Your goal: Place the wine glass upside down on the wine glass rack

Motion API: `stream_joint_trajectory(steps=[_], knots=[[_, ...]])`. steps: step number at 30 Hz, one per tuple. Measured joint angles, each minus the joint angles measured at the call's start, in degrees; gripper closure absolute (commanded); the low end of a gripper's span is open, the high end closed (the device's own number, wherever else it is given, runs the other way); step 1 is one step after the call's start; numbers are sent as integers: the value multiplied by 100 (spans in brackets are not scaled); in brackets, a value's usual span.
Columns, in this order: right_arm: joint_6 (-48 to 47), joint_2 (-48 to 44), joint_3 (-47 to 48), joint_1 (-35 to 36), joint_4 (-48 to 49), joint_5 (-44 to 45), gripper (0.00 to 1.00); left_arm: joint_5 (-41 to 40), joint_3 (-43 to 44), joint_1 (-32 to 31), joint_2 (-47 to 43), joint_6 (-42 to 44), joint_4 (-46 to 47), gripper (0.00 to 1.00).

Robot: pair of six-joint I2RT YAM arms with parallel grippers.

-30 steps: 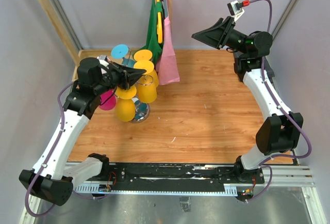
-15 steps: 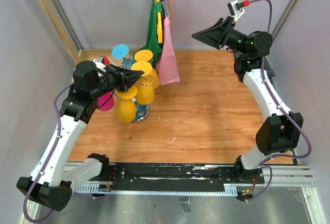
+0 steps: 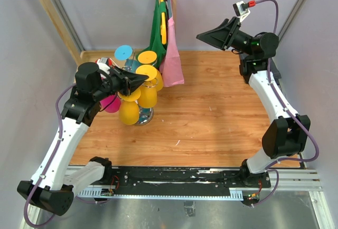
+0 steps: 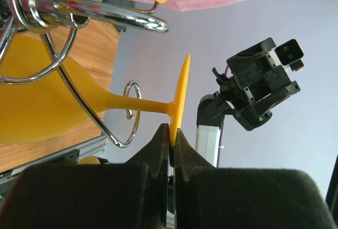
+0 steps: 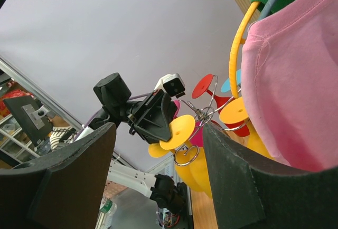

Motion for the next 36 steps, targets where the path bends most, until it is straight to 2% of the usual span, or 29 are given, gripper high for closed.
stream_joint_trajectory(steps=[36], knots=[[31,0,-109,0,2,42,31,533,160,-74,98,673,-131,100]])
